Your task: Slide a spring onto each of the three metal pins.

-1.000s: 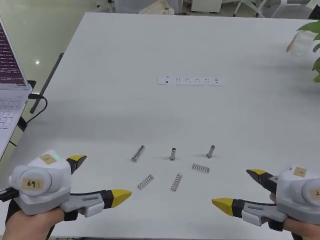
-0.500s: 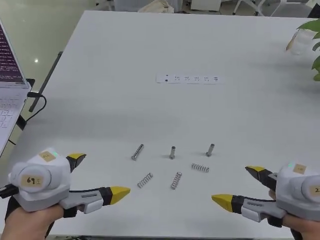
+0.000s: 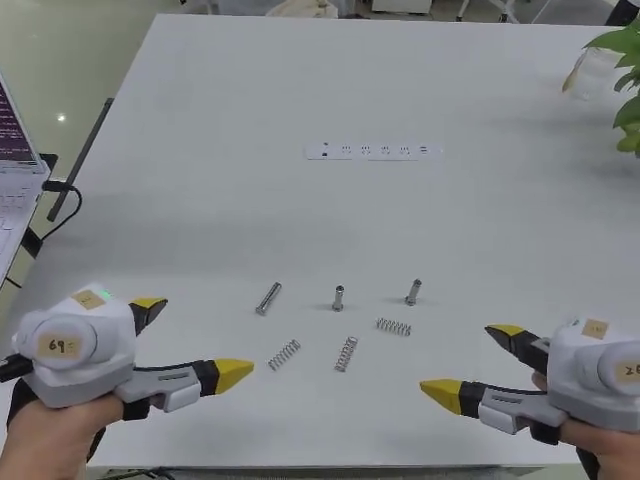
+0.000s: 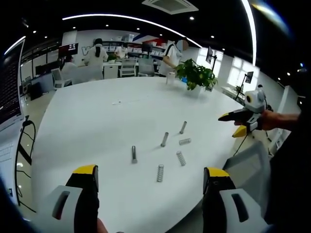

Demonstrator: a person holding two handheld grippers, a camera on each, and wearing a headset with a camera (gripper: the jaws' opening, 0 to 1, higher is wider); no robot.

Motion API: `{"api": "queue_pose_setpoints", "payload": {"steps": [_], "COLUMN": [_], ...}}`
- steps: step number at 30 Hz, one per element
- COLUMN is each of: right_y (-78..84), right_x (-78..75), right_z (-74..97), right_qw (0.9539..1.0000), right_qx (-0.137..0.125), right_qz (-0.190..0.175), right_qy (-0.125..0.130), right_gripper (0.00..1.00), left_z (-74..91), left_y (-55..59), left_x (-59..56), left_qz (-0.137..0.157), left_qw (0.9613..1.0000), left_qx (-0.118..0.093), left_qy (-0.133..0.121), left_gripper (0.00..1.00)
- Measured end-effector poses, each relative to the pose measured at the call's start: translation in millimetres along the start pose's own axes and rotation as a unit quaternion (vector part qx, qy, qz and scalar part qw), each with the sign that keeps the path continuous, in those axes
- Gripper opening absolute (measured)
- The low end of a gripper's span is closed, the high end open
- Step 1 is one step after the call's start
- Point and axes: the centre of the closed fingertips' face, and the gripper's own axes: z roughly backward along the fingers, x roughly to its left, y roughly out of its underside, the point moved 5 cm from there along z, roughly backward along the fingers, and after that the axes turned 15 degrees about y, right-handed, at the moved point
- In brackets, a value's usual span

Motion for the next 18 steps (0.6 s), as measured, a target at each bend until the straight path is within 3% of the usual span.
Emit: {"api": "queue_pose_setpoints", "payload": {"steps": [18], "right_y": [3.7], "right_x": [0.0], "right_z": [3.0], "right_qw": [1.0], "right_qx": [0.001], "right_qz": [-0.006], "right_qy": [0.001], "right_gripper": [0.78], "left_z": [-13.5], "left_y": [-6.6], "left_x": [18.2], "left_qz": [0.001], "left_qw": [1.0], "left_qx": [0.005], "left_qy": [0.006], "left_gripper": [0.84]}}
